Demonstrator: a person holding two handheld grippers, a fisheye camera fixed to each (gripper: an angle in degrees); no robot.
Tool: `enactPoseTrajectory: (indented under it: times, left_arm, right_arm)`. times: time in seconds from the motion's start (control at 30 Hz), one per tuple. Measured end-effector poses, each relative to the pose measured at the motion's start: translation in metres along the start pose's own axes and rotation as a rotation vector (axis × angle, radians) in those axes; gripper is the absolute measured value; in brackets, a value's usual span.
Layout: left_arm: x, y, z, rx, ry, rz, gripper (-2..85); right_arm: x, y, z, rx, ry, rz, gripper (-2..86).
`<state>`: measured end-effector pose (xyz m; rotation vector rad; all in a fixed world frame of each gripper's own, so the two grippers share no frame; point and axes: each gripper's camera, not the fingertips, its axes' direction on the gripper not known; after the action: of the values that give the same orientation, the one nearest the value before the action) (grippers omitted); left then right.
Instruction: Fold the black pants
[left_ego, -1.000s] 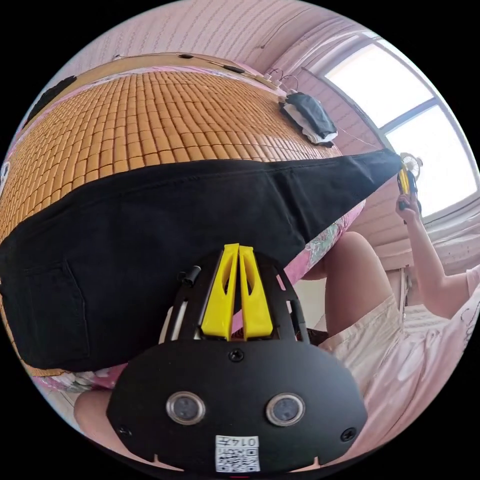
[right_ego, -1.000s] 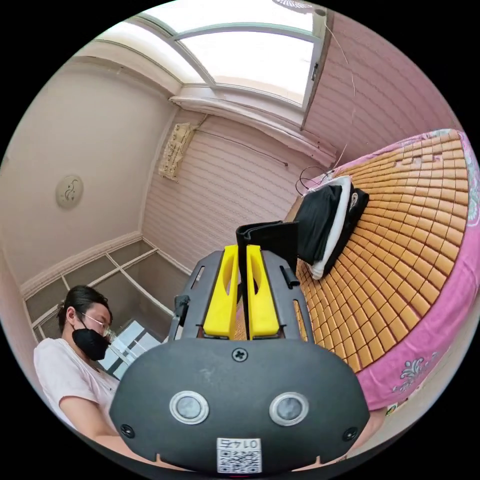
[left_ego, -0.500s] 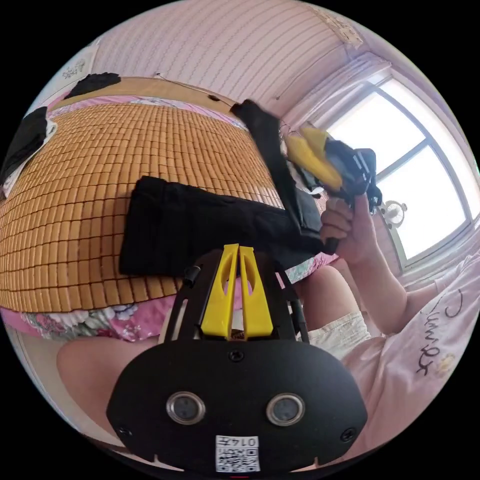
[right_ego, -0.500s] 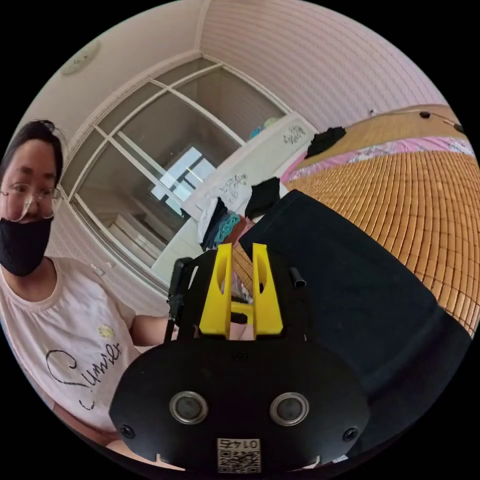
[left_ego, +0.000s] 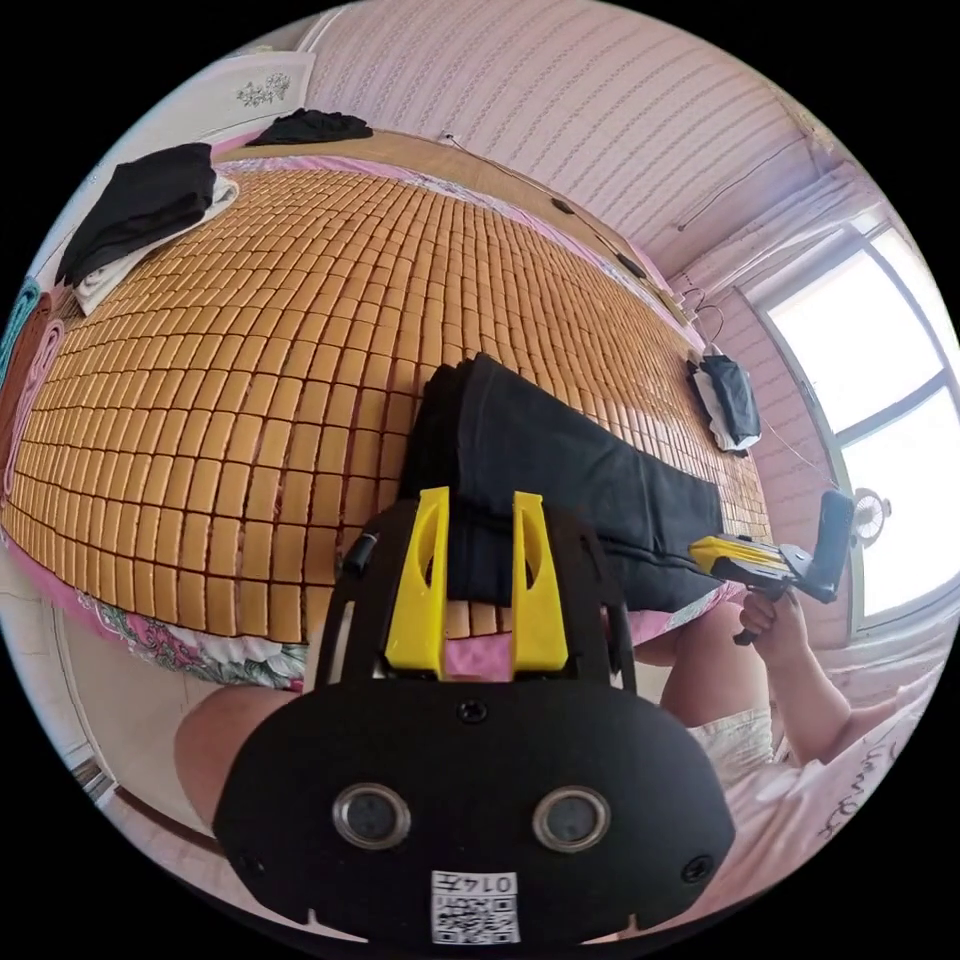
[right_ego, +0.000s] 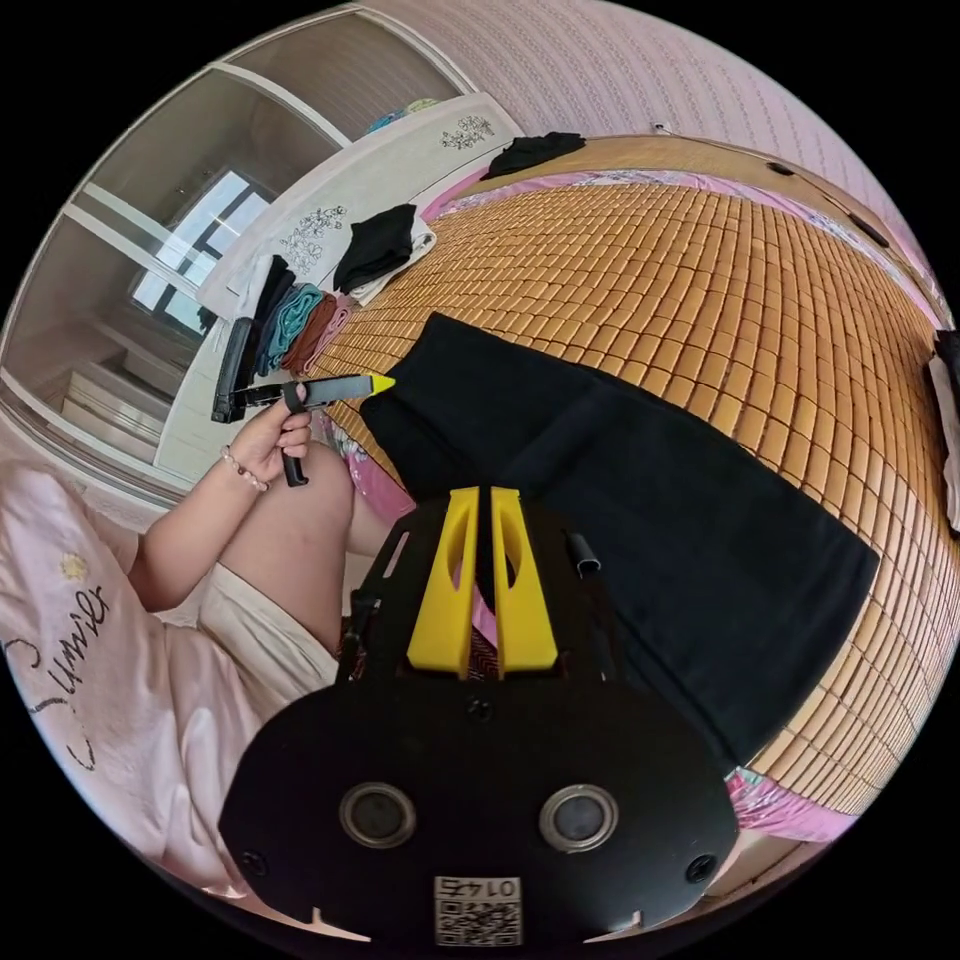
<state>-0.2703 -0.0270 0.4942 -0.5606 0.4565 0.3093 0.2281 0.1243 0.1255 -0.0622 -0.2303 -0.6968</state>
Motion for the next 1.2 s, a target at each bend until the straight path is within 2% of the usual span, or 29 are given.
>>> enactPoseTrajectory:
  times: [0.07,0.17,0.27,0.33,0.4,0.43,0.5,0.57,0.63,0.7,0.8,0.87,0.93,1.0,1.1,1.2]
  left_arm:
    - [0.009,-0.001,0.012,-0.036,-0.056,0.040,5.4]
    - [0.027,0.004,-0.003,0.028,-0.074,0.082,1.1]
    - [0.050,0.012,-0.030,0.112,-0.094,0.135,0.5]
    - [0.058,0.014,-0.024,0.086,-0.154,0.160,1.2]
    - [0.059,0.013,0.017,-0.076,-0.230,0.164,3.4]
    - [0.059,0.014,0.025,-0.095,-0.231,0.160,3.6]
    - [0.064,0.016,0.021,-0.041,-0.199,0.128,5.1]
    - [0.071,0.019,0.009,0.007,-0.210,0.103,5.1]
    - [0.092,0.028,-0.010,0.114,-0.232,0.181,2.8]
    - [0.139,0.040,-0.015,0.192,-0.152,0.380,-0.1]
    - [0.206,0.043,0.029,0.044,0.023,0.551,-0.8]
    - [0.239,0.045,0.056,-0.014,0.079,0.595,-0.9]
    - [0.261,0.050,0.078,-0.004,0.024,0.641,-0.9]
    - [0.272,0.056,0.125,-0.160,-0.058,0.661,-1.0]
    - [0.276,0.061,0.126,-0.148,-0.016,0.666,-1.0]
    - [0.286,0.069,0.119,-0.132,-0.002,0.695,-1.0]
  right_arm:
    - [-0.003,-0.007,-0.001,-0.005,0.055,0.040,0.9]
    - [-0.008,-0.017,-0.007,0.008,0.148,0.085,0.4]
    - [-0.016,-0.028,-0.010,-0.019,0.274,0.100,0.0]
    - [-0.020,-0.037,-0.005,-0.063,0.352,0.107,-0.1]
    - [-0.023,-0.046,0.007,-0.123,0.386,0.097,-0.2]
    - [-0.023,-0.052,0.018,-0.174,0.399,0.105,-0.3]
    - [-0.028,-0.060,0.020,-0.151,0.407,0.098,-0.3]
    - [-0.031,-0.077,0.020,-0.207,0.381,0.089,-0.4]
    - [-0.037,-0.094,0.016,-0.253,0.374,0.048,-0.4]
    - [-0.050,-0.117,0.011,-0.221,0.374,-0.025,-0.4]
    - [-0.067,-0.168,0.025,-0.258,0.368,-0.141,-0.4]
    - [-0.075,-0.202,0.052,-0.333,0.461,-0.191,-0.4]
    - [-0.072,-0.214,0.080,-0.473,0.508,-0.211,-0.4]
    - [-0.075,-0.226,0.080,-0.507,0.506,-0.240,-0.4]
    - [-0.071,-0.247,0.077,-0.624,0.453,-0.257,-0.5]
    - [-0.065,-0.268,0.071,-0.561,0.475,-0.234,-0.5]
